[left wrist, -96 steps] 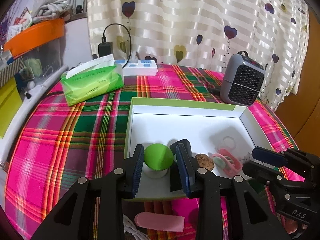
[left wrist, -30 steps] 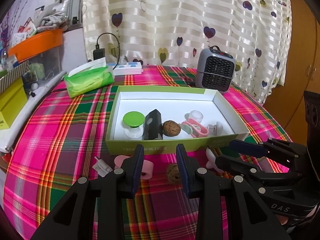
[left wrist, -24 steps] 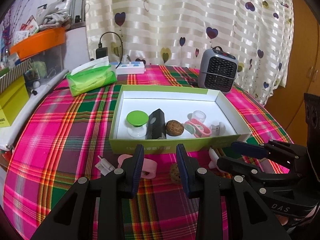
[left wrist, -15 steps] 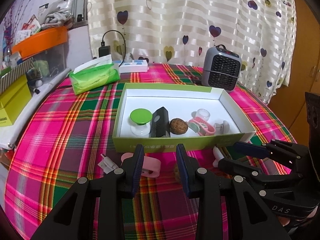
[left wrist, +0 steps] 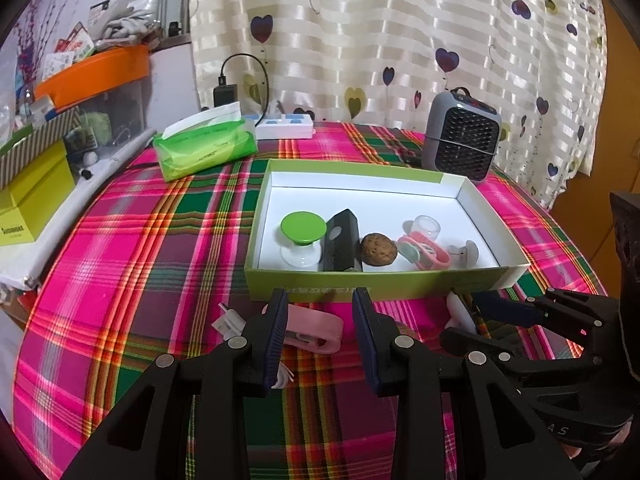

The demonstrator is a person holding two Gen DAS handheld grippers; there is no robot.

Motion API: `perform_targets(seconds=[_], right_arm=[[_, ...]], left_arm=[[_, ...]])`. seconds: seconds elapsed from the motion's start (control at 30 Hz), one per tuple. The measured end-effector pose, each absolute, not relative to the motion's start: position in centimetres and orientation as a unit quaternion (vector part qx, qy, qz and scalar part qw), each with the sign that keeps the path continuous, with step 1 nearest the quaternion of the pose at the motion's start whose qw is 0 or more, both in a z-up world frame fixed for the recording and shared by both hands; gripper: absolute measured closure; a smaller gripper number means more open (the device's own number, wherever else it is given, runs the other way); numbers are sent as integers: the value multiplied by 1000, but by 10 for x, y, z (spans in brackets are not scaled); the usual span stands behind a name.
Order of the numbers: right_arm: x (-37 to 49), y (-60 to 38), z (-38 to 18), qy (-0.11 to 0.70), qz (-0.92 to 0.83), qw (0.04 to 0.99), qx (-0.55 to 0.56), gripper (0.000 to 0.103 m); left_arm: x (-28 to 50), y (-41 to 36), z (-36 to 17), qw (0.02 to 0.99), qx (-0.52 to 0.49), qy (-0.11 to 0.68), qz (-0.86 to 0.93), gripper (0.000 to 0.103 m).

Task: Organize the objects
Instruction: 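Withdraw both open tools from the box toward the pink clip and black dotted object, then grasp the pink clip with the left tool while the right grasps the black dotted object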

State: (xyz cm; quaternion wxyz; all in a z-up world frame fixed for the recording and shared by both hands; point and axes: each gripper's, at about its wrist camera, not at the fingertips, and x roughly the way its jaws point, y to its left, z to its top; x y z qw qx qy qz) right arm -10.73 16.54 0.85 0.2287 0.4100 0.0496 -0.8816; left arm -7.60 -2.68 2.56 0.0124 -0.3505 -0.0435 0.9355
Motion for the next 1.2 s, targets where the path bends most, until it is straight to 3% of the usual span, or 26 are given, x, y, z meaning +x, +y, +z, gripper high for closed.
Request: perform_targets(seconds=[0.37,0.57,1.2], right_arm=[[-108,163,8,59,-885,212,411,58],[-107,160,8,67,-885,215,406,70],[-102,162,13,61,-890,220,396,71]], left_arm=[[-77,-31,25,5,-352,-52,935,71],[-78,-33,23,7,-354,-62,933,71],[-77,-34,18,2,-361,-68,930,64]])
